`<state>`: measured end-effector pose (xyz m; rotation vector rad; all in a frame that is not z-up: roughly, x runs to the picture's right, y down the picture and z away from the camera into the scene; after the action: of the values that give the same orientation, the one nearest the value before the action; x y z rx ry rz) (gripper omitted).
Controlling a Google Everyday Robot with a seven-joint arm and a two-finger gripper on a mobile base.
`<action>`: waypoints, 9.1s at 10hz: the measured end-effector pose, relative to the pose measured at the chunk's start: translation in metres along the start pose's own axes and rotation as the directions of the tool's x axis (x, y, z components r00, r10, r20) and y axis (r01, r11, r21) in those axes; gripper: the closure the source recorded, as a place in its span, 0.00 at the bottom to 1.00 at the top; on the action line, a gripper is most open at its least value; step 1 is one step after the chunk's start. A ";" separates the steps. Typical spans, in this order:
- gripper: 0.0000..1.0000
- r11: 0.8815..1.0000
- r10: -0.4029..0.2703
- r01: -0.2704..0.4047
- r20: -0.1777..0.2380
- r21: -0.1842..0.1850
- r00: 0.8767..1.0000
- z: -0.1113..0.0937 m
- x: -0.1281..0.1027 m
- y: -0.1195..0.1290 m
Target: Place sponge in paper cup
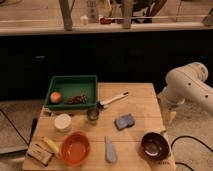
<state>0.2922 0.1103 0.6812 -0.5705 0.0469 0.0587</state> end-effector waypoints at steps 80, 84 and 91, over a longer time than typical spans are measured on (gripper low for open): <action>0.20 0.832 -0.544 0.555 0.191 -0.001 0.817 0.184 -0.140 0.010; 0.20 0.826 -0.554 0.564 0.190 -0.001 0.811 0.185 -0.140 0.010; 0.20 0.812 -0.574 0.584 0.184 0.001 0.798 0.185 -0.140 0.010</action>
<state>0.1567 0.2134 0.8399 -0.6140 -0.3073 -0.4944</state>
